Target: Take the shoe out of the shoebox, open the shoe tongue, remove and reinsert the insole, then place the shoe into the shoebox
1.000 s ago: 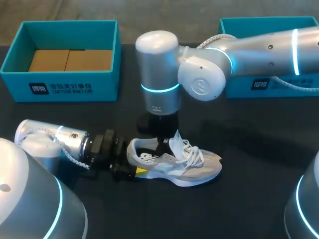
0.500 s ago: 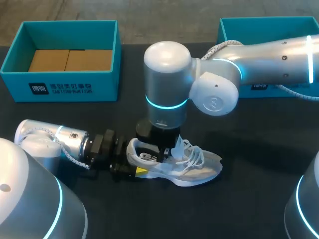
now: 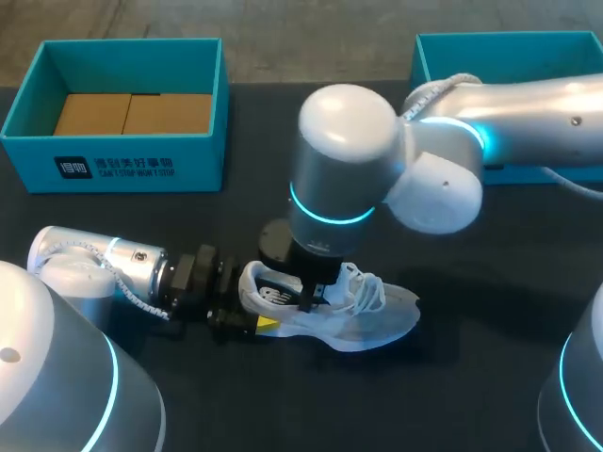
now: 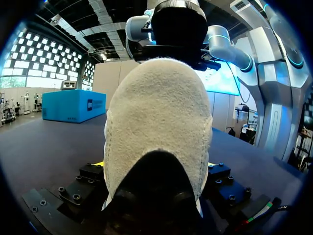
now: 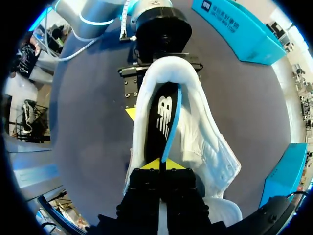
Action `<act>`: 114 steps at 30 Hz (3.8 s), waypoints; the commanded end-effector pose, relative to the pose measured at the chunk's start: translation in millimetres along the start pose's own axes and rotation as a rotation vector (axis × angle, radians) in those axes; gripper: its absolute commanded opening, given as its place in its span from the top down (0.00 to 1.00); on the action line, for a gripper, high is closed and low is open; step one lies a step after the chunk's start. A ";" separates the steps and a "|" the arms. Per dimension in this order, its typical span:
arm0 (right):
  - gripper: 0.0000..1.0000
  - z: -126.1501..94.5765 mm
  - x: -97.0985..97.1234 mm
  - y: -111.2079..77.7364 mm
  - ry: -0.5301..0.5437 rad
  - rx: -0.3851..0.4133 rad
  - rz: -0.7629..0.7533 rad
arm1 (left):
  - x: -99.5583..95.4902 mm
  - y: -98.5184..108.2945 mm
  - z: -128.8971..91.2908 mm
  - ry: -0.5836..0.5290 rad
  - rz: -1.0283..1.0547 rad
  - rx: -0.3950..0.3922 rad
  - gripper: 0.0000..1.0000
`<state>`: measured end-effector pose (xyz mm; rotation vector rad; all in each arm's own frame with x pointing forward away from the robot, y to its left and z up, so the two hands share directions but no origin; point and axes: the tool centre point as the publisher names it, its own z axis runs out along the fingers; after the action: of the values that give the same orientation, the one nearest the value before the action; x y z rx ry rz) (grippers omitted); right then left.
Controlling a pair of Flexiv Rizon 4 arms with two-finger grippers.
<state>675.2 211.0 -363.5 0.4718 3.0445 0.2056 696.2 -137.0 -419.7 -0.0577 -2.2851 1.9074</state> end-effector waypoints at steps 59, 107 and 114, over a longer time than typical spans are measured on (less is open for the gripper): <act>0.57 -56.5 -11.9 16.2 0.073 -0.274 -0.112 | -5.2 3.5 3.4 -0.003 -0.002 -0.003 1.00; 1.00 -40.5 -15.2 43.1 0.245 -0.069 0.038 | -5.2 3.5 3.4 -0.003 -0.002 -0.003 1.00; 1.00 -45.4 -18.7 41.7 0.249 -0.073 0.033 | -5.2 3.5 3.4 -0.003 -0.002 -0.003 1.00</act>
<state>701.4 241.6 -316.5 0.5290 3.2612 0.4086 697.1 -138.5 -419.4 -0.0556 -2.2855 1.9075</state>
